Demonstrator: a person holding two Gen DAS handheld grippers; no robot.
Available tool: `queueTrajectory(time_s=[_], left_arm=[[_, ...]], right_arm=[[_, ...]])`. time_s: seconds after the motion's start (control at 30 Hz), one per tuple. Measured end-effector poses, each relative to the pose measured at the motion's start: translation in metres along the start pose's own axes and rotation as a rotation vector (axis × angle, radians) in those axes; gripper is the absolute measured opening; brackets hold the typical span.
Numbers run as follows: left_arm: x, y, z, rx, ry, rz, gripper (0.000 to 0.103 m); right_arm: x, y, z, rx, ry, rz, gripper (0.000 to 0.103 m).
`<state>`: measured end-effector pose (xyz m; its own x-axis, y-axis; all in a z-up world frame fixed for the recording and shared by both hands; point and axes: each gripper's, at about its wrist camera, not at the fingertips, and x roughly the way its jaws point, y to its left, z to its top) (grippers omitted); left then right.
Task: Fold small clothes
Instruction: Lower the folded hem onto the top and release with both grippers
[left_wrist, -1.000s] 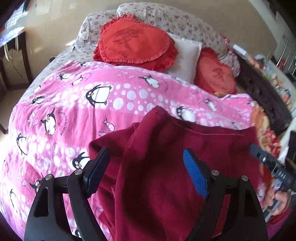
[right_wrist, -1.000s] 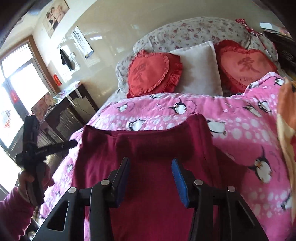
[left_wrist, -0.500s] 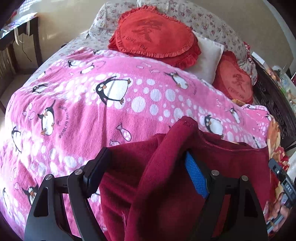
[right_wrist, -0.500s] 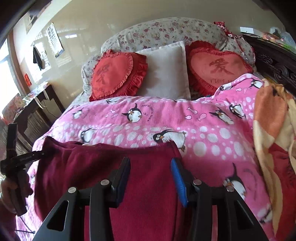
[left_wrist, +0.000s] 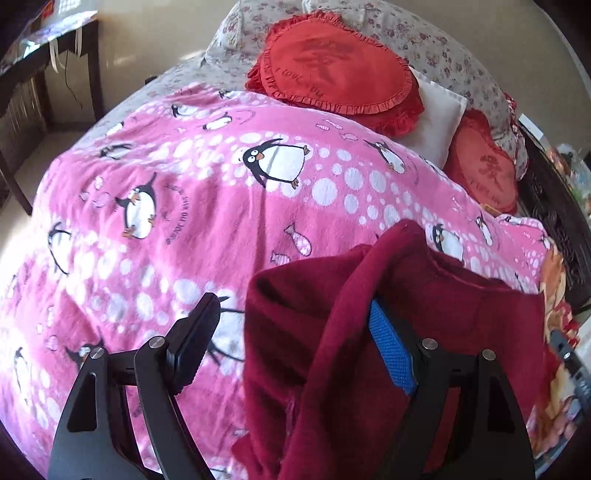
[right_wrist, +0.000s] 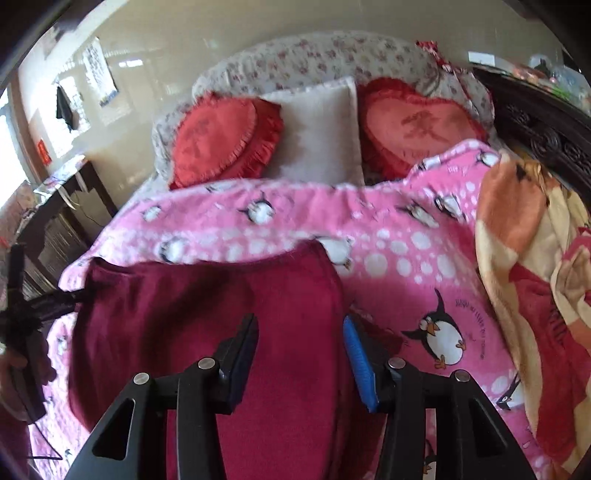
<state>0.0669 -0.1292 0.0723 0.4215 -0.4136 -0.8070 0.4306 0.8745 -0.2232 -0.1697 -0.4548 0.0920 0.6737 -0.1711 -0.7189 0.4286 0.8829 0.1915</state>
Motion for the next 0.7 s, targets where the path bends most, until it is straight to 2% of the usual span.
queueTrajectory(time_s=[0.13,0.23,0.3,0.33,0.4,0.47,0.53,0.6,0.63,0.7], left_arm=[[-0.014,-0.006,-0.013,0.059,-0.029,0.022,0.081],[-0.021,-0.009,-0.020,0.075,-0.038,0.013,0.081],[-0.019,-0.011,-0.021,0.083,-0.039,0.034,0.081],[-0.017,-0.011,-0.021,0.085,-0.039,0.048,0.081],[-0.008,-0.009,-0.021,0.082,-0.035,0.088,0.081],[-0.002,-0.002,-0.021,0.068,-0.033,0.112,0.081],[0.004,0.006,-0.022,0.041,-0.021,0.094,0.081],[0.007,0.011,-0.023,0.018,0.000,0.079,0.081],[0.006,0.012,-0.024,0.013,0.004,0.072,0.081],[-0.002,0.014,-0.028,0.016,0.006,0.053,0.081]], right_arm=[[-0.009,0.027,-0.001,-0.034,-0.003,0.088,0.046],[-0.001,0.049,-0.004,-0.057,0.014,0.123,0.046],[0.007,0.062,-0.005,-0.076,0.026,0.134,0.046],[0.011,0.069,-0.006,-0.091,0.030,0.136,0.046],[0.021,0.083,-0.006,-0.122,0.037,0.138,0.035],[0.031,0.096,-0.007,-0.152,0.049,0.148,0.030],[0.044,0.109,-0.005,-0.186,0.048,0.152,0.030],[0.067,0.118,-0.004,-0.215,0.085,0.121,0.030],[0.084,0.118,-0.004,-0.211,0.121,0.100,0.030],[0.091,0.116,-0.002,-0.190,0.130,0.104,0.030]])
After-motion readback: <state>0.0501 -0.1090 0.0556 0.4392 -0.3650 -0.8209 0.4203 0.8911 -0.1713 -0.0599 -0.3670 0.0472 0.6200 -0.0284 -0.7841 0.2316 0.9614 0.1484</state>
